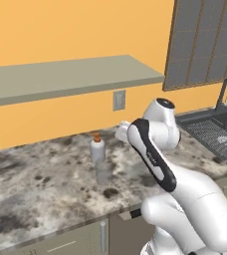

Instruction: Move the glass cup from next to the sink to the open cabinet. Then, move the bowl with the onion to the fridge to clear the area for faucet cleaning.

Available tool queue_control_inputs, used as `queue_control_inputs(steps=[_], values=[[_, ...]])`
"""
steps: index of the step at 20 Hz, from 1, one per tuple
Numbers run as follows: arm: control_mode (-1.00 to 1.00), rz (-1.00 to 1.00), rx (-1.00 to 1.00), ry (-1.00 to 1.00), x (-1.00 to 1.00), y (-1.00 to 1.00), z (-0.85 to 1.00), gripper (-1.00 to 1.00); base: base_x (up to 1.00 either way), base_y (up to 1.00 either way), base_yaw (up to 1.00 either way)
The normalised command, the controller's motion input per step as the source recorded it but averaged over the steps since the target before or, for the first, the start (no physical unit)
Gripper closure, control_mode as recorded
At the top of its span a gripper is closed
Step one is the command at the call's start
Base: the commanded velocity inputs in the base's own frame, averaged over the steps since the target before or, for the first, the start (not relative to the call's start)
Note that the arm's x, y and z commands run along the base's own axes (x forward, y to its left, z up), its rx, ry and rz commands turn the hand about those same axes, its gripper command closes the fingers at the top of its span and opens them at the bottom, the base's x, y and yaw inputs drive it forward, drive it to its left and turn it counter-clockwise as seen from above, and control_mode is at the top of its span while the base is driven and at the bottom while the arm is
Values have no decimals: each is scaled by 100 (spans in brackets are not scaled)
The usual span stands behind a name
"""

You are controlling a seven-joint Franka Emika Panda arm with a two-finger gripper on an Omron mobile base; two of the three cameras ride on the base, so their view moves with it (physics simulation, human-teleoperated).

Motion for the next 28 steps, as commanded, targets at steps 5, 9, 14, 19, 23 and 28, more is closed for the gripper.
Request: queue_control_inputs(steps=[5,9,14,19,23,28], values=[[-100,27,-19,0,0,48,-39,-100,0,0,0],[-100,17,-10,0,17,13,-29,-100,0,0,0],[-100,5,-10,-1,54,16,-8,-100,0,0,0],[-100,9,-4,-1,52,3,-19,-100,0,0,0],[-100,15,-3,0,26,0,-44,-100,0,0,0],[-100,19,-6,0,0,2,-55,-100,0,0,0]])
